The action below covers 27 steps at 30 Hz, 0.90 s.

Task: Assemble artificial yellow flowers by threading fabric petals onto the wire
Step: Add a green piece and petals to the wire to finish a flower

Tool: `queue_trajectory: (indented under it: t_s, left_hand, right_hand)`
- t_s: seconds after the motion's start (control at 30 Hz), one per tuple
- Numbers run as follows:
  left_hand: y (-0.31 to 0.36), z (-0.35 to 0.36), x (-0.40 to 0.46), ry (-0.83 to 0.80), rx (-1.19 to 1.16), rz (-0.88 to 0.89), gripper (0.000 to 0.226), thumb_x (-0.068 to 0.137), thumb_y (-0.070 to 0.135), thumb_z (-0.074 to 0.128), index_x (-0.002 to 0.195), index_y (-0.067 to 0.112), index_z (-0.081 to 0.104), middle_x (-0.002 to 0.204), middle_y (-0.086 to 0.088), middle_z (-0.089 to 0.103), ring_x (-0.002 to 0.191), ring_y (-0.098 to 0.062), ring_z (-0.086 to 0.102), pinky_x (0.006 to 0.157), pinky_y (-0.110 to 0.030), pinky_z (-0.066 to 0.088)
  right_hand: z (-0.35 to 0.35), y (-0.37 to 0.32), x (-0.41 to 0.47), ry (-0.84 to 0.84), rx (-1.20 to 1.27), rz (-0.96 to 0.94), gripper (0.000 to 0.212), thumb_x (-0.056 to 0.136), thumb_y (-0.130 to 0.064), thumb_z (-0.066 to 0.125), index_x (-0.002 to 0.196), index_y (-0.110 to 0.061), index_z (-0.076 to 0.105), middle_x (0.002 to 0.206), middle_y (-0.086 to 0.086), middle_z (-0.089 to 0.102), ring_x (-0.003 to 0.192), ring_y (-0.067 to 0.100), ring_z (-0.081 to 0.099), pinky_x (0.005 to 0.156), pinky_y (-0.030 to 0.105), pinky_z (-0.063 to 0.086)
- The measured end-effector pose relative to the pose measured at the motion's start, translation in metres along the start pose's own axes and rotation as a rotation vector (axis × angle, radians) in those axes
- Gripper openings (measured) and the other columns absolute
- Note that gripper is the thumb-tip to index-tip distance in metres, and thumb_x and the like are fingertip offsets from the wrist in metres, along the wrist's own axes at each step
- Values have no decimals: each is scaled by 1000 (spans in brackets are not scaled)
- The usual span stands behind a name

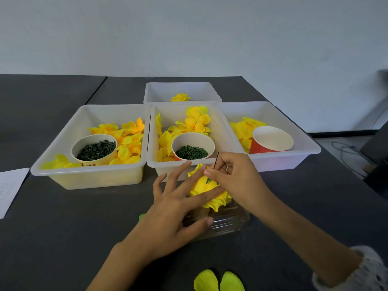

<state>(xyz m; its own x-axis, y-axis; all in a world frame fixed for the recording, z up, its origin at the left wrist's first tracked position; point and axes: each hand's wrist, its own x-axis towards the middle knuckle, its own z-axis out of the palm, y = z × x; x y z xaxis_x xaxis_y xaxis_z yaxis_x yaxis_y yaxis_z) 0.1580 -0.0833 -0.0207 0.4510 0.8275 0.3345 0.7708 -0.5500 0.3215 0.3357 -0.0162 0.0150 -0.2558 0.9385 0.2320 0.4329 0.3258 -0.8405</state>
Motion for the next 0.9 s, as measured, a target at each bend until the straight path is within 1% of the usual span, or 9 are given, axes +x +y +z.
queue_trajectory:
  t_s: [0.13,0.27,0.4,0.47,0.53,0.6,0.7,0.8,0.9]
  left_hand:
    - [3,2,-1,65,-186,-29,42,97,55,45,138,59,42,162,23,14,152,-14,-6,117,-55,7]
    - [7,0,1,156,-314,-72,32,97,48,47,126,54,59,156,26,28,152,-12,3,116,-56,10]
    - [6,0,2,397,-472,-119,28,97,35,49,109,35,74,137,17,58,145,-18,31,110,-56,28]
    - [0,3,1,558,-534,-184,24,98,24,52,105,27,75,121,11,68,133,-21,48,104,-49,41]
    - [-2,7,0,637,-531,-303,24,97,15,53,104,29,72,109,13,70,117,-16,60,92,-33,50]
    - [-1,11,-1,585,-462,-466,26,98,17,51,106,37,66,104,20,68,105,-4,63,80,-23,52]
    - [-3,21,-1,345,-188,-702,23,101,35,39,119,44,51,98,19,68,93,-7,63,70,-35,51]
    - [-4,23,0,157,-11,-775,31,101,48,23,112,44,52,87,10,66,85,-20,63,62,-34,38]
    - [-6,22,2,122,22,-767,40,99,53,22,101,42,60,73,14,55,69,-11,51,55,-31,30]
  right_hand:
    - [8,4,-9,84,-3,-13,19,84,-21,74,71,-15,60,54,-14,53,55,0,51,50,13,40]
    - [8,7,-7,68,-23,2,19,83,-24,74,71,-16,61,53,-9,51,53,2,47,49,16,39]
    - [10,12,-8,35,6,17,22,82,-23,75,69,-14,60,50,-8,47,51,3,41,50,19,36]
    - [11,14,-9,49,-10,-2,23,82,-24,74,67,-15,59,50,-8,46,51,3,40,50,22,36]
    - [14,16,-11,77,-30,-38,25,83,-26,73,66,-16,58,51,-3,48,52,10,40,50,29,36]
    - [16,17,-12,101,-59,-57,25,83,-27,72,66,-17,57,55,4,53,53,19,45,51,34,38]
    - [11,14,-11,54,-31,-46,25,82,-24,73,65,-14,59,54,1,50,52,7,41,48,20,35]
    - [-1,5,-4,-3,6,-44,25,83,-18,73,65,-10,60,49,-8,42,50,3,36,48,13,29]
    - [-16,-17,15,21,32,-136,28,84,-14,72,60,-20,57,51,-11,41,51,4,33,50,15,28]
